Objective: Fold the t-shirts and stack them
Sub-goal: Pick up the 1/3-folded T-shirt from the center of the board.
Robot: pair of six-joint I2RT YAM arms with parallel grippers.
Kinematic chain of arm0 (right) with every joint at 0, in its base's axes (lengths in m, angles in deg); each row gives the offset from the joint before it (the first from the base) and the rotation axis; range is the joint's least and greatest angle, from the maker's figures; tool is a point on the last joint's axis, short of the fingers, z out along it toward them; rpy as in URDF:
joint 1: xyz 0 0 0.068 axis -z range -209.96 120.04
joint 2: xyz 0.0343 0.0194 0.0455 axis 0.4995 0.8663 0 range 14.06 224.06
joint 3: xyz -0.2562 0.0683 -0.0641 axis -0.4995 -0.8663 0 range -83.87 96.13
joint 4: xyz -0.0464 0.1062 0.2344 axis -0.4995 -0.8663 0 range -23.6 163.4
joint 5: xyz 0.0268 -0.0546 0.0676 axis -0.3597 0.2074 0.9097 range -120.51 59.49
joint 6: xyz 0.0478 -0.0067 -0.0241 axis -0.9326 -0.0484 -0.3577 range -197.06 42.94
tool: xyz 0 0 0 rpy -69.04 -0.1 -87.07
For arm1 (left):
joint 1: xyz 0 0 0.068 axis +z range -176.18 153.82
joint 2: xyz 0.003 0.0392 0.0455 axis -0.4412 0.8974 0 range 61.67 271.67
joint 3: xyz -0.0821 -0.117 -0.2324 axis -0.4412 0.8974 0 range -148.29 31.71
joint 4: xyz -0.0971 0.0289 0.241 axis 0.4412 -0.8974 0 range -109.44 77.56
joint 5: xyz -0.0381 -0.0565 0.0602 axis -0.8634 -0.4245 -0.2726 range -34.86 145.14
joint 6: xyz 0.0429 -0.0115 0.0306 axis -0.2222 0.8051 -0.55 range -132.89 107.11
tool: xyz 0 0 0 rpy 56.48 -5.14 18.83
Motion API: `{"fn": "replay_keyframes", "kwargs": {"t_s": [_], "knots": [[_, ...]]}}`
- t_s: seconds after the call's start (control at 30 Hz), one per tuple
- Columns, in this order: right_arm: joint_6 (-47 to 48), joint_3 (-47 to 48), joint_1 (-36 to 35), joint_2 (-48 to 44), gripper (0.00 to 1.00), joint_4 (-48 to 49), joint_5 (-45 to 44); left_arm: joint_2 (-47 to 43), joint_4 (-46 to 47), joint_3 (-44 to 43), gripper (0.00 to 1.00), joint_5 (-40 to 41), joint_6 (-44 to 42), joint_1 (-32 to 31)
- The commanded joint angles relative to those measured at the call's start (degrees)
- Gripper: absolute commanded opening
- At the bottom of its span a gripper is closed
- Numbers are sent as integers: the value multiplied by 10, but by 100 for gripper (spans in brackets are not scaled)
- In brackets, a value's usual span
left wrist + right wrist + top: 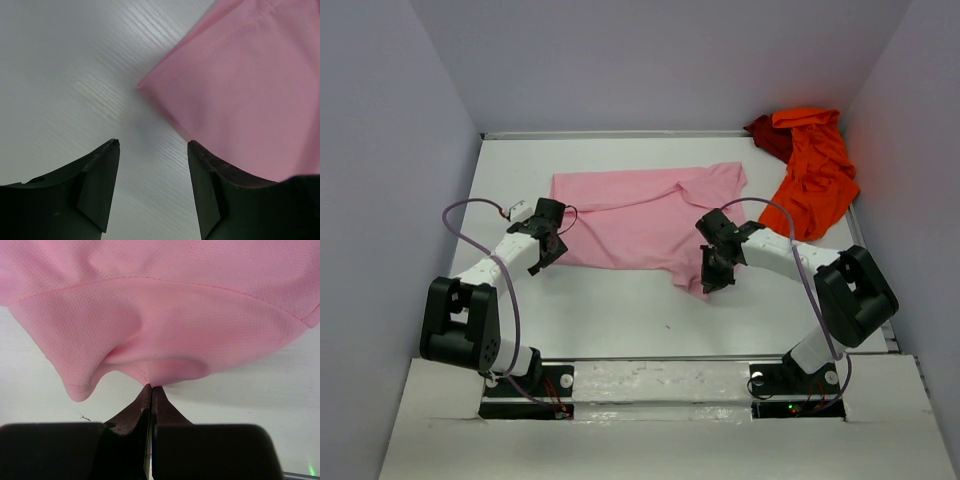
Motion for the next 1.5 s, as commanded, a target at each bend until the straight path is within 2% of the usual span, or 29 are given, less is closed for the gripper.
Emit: {"fn": "replay_keyframes", "kwargs": {"t_s": [0.0,0.23,0.33,0.43,0.57,1.13,1.4,1.47], "knots": [[15,24,-4,4,0,6,10,-2,-14,-7,66,44,-3,11],[10,-6,-4,-15,0,13,17,30,-19,-44,66,88,7,38],[9,-11,-4,-22,0,13,15,47,-11,-53,66,120,-14,45],[7,-14,-4,-27,0,15,16,81,-11,-67,66,105,-7,70],[13,-10,-4,-32,0,15,22,143,-37,-115,64,68,5,72],[1,1,-4,-30,0,15,21,120,22,-97,64,13,-28,60],[0,12,-4,-26,0,11,15,112,39,-72,58,-9,-37,42],[1,12,-4,-25,0,11,13,111,35,-71,51,-8,-42,40]]}}
